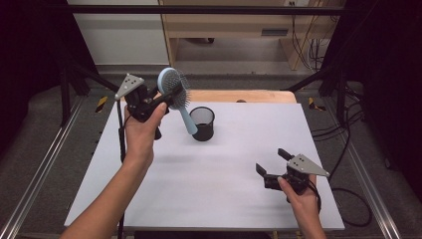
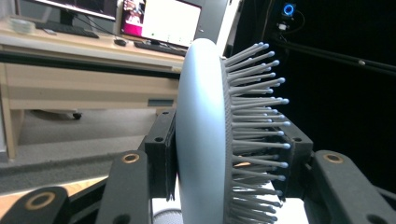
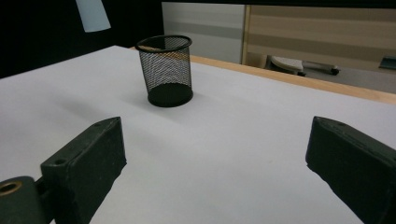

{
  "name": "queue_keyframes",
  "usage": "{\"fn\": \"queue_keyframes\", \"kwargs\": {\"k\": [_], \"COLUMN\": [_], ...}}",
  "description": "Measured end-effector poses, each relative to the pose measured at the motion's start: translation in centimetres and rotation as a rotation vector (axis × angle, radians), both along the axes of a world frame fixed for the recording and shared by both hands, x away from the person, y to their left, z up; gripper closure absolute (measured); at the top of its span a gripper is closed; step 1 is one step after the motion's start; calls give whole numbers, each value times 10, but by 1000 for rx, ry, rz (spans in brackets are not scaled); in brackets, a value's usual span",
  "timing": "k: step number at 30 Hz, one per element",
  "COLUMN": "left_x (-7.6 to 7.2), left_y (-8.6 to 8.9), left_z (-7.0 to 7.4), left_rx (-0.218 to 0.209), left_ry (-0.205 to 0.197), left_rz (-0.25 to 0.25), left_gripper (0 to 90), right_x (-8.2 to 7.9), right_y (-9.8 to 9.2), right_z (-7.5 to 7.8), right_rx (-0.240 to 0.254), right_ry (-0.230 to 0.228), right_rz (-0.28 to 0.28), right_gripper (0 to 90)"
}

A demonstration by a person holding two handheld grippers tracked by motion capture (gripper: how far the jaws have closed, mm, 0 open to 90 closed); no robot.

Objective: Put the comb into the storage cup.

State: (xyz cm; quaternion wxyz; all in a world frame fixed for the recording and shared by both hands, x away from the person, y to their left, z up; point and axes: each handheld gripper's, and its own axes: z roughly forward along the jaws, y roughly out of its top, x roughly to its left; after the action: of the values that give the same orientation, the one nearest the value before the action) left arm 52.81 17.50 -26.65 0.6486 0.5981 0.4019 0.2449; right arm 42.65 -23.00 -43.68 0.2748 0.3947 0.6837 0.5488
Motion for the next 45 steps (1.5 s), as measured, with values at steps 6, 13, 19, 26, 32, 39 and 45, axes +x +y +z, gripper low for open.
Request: {"fn": "queue_keyframes", "kwargs": {"k": [6,13,19,26,32,39,45], "left_x": [6,12,19,27,33,40,46], "left_y": [-2,-3,-4,-5,-7,-7,-6], "left_z": [6,10,15,15,15,14,10], "left_rx": [23,-10,-1,-6,4,8,5], "left_ry": [-10,8,-1,2,1,7,13], "left_rz": [13,10,25,33,25,41,58], "left_gripper": [507,507,507,506,506,505,505], "right_x": [0,0,0,0,0,0,2], "right_y": [3,8,9,9,9,9,11], "right_z": [-2,-2,-3,-4,-4,-5,-6], "right_rx": [1,-1,-6,-13,-11,-9,0], "right_ry": [11,13,9,1,4,3,10], "right_rz": [7,19,37,44,55,53,56], "right_gripper": [54,43,34,35,32,32,33]}}
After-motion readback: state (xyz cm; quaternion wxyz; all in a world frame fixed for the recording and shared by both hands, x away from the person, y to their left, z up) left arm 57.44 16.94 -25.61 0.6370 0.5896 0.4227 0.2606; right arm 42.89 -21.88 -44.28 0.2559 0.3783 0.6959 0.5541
